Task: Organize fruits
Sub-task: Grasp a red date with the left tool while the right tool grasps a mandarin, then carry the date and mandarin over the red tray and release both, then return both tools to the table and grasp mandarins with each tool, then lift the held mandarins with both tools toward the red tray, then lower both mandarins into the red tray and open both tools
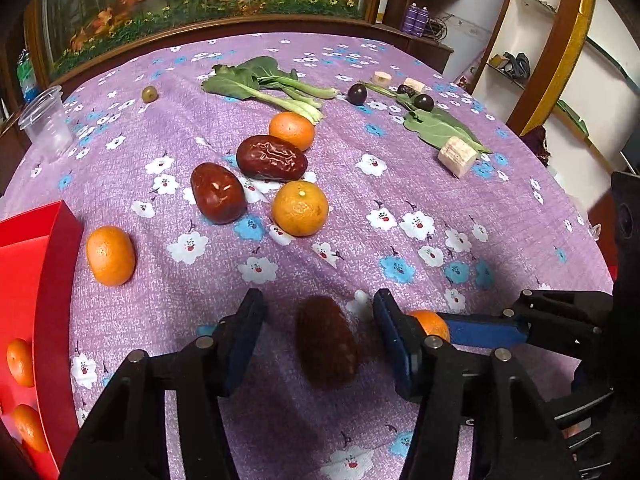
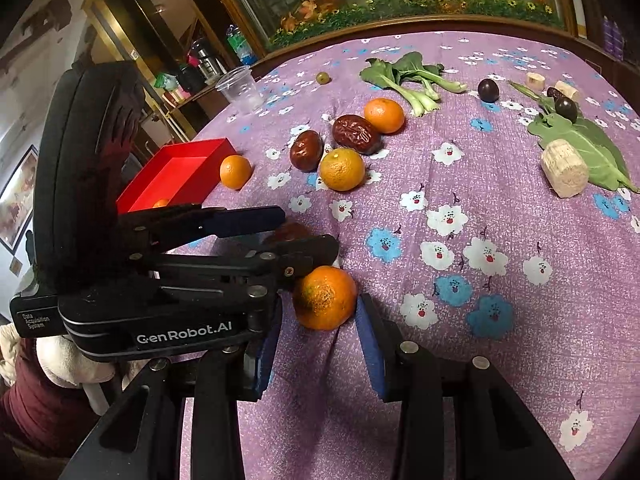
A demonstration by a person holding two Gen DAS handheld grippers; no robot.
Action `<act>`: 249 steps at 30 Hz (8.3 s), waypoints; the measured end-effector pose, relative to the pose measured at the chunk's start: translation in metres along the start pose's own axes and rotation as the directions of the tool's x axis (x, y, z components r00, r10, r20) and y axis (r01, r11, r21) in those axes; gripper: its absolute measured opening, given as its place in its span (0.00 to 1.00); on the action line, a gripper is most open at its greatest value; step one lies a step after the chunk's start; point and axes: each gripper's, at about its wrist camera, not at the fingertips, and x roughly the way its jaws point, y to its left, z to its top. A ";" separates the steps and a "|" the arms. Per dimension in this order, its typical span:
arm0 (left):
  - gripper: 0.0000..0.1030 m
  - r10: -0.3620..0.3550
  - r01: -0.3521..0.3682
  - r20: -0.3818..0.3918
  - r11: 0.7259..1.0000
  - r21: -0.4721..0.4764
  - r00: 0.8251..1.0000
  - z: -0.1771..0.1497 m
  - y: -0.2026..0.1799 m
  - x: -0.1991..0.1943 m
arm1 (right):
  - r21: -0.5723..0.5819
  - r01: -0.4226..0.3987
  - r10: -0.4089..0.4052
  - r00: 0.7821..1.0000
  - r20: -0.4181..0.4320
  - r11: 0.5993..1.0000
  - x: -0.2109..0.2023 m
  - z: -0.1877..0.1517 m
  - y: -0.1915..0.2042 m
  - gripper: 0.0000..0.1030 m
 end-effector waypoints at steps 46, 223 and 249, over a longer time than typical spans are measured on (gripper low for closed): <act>0.24 0.051 -0.013 0.169 0.976 -0.217 0.984 -0.059 0.025 -0.089 | -0.045 0.056 -0.055 0.998 0.035 0.997 -0.026 -0.026 0.040 0.24; 0.28 0.178 -0.046 0.252 0.889 -0.456 0.951 -0.037 0.124 -0.165 | -0.021 0.080 -0.077 0.991 0.109 0.997 -0.008 0.074 0.077 0.35; 0.28 0.330 -0.192 0.071 0.698 -0.690 0.941 -0.101 0.288 -0.149 | -0.136 -0.058 0.046 0.995 -0.088 0.989 0.134 0.115 0.193 0.35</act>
